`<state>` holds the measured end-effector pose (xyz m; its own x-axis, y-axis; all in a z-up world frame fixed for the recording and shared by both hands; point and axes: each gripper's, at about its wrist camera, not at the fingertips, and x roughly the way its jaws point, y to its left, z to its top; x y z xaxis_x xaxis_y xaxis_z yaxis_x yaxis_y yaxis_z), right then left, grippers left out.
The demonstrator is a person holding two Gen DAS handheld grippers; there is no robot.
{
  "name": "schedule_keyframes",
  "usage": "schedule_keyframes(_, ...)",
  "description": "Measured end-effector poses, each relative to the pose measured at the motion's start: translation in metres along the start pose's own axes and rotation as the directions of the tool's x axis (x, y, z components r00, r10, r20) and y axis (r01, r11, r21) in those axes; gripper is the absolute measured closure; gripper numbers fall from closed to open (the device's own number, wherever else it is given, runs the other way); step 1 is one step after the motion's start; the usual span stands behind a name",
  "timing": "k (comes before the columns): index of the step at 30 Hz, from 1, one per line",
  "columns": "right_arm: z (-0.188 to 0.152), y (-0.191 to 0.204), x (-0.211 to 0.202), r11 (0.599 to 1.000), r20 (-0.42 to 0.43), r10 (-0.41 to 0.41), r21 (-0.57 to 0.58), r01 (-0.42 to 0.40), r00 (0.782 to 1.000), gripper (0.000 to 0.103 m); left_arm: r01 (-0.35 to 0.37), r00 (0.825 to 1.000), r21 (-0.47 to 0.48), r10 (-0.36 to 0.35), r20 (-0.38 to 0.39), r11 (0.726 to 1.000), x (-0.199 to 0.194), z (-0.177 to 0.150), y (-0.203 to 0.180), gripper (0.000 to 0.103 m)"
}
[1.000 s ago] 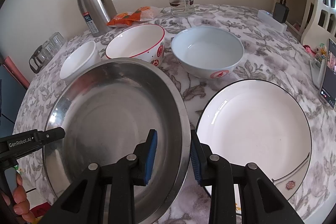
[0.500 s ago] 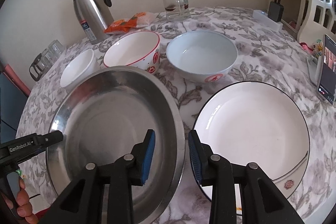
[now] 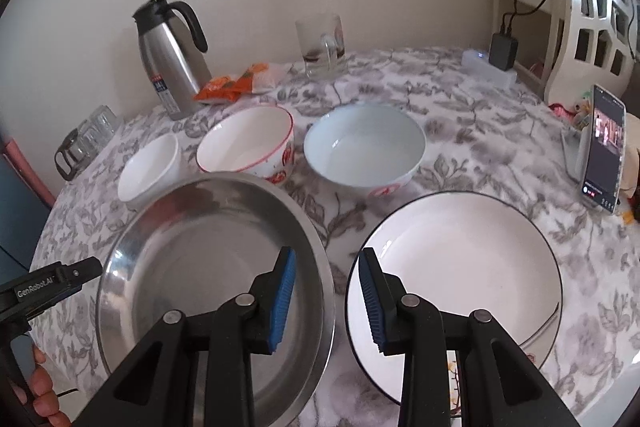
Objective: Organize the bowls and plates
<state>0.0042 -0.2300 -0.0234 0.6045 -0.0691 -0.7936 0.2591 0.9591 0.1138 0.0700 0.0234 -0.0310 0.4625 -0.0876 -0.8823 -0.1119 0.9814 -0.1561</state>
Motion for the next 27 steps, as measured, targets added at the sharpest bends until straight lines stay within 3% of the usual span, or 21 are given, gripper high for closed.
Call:
schedule_keyframes(1, 0.000, 0.002, -0.001, 1.000, 0.006, 0.005, -0.010, -0.005, 1.000, 0.061, 0.003, 1.000, 0.000, -0.003, -0.003, 1.000, 0.001, 0.000, 0.000, 0.036)
schedule_keyframes(2, 0.000, 0.004, -0.001, 1.000, 0.009, 0.006, -0.018, -0.006, 1.000, 0.043, 0.005, 1.000, 0.002, -0.005, -0.006, 1.000, 0.001, 0.000, 0.000, 0.036)
schedule_keyframes(4, 0.000, 0.010, -0.002, 0.999, 0.016, 0.012, -0.042, -0.012, 1.000, 0.032, -0.004, 1.000, 0.008, 0.004, -0.009, 1.000, 0.001, 0.000, -0.002, 0.036)
schedule_keyframes(7, -0.001, 0.013, -0.002, 0.998, 0.016, 0.021, -0.059, -0.020, 1.000, 0.030, -0.015, 1.000, 0.012, 0.015, -0.008, 1.000, 0.001, 0.000, -0.002, 0.033)
schedule_keyframes(10, -0.002, 0.013, 0.002, 0.998, 0.000, 0.023, -0.058, -0.023, 1.000, 0.019, -0.032, 0.999, 0.013, 0.032, -0.002, 0.999, 0.001, 0.000, -0.001, 0.013)
schedule_keyframes(19, -0.004, 0.016, 0.007, 0.996, -0.024, 0.052, -0.067, -0.054, 0.998, 0.000, -0.061, 0.998, 0.045, 0.063, -0.031, 0.997, 0.008, -0.003, -0.005, 0.012)
schedule_keyframes(27, -0.003, 0.007, 0.008, 0.999, -0.021, 0.044, -0.029, -0.044, 0.999, 0.000, -0.071, 0.997, 0.043, 0.072, -0.015, 0.997, 0.005, -0.002, -0.004, 0.011)
